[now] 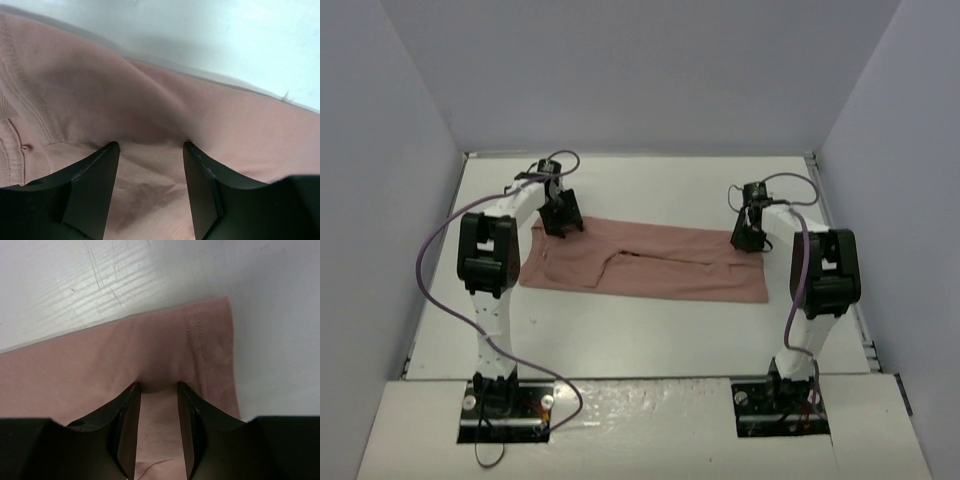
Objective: Fold and stack the t-shirts
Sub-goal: Rotate the tshirt 90 degrees
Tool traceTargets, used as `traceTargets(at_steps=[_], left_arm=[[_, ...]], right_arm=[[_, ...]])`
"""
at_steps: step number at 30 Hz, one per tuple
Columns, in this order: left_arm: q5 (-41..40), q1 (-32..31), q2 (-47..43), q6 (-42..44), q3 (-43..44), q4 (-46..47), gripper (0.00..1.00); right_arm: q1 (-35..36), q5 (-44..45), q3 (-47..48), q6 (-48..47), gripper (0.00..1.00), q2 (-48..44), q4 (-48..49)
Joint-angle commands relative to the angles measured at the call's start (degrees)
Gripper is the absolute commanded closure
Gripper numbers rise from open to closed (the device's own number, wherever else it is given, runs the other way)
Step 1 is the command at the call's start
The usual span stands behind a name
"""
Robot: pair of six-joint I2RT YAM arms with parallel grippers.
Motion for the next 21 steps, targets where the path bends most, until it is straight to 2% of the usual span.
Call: traceTargets(at_steps=[1, 5, 6, 9, 11, 12, 14, 21], left_arm=[[-1.1, 0.2, 7.3, 3.1, 7.3, 4.9, 0.49], [1.8, 0.3, 11.1, 5.6, 16.7, 5.1, 0.49], [1.9, 0.3, 11.1, 6.2, 16.8, 5.1, 0.49], [3.4, 0.2, 5.3, 7.1, 17.4, 5.1, 0.48], [1.9, 0.3, -2.5, 7.5, 14.6, 4.0, 0.44], [0.7, 0.3, -2.6, 7.5, 13.3, 3.9, 0.4], [-1.1, 1.0, -8.4, 7.8, 8.7, 1.7, 0.34], [1.1, 3.5, -15.0, 12.4, -4.8, 1.0, 0.33]], right_arm=[[-0.9, 1.7, -0.2, -0.2, 0.67, 0.4, 2.6], [-0.5, 2.0, 0.3, -0.5, 0.67, -0.9, 2.5], [-0.4, 1.8, 0.4, -0.6, 0.67, -0.9, 2.6], [0.3, 1.1, 0.7, -1.1, 0.67, -3.8, 2.5], [1.1, 0.2, 0.5, -1.2, 0.67, -6.2, 2.5], [1.3, 0.2, 0.4, -1.2, 0.67, -6.3, 2.5], [1.7, -2.0, 0.0, -1.8, 0.67, -8.1, 2.5], [1.8, -5.5, -1.8, -2.6, 0.67, -11.5, 2.5]])
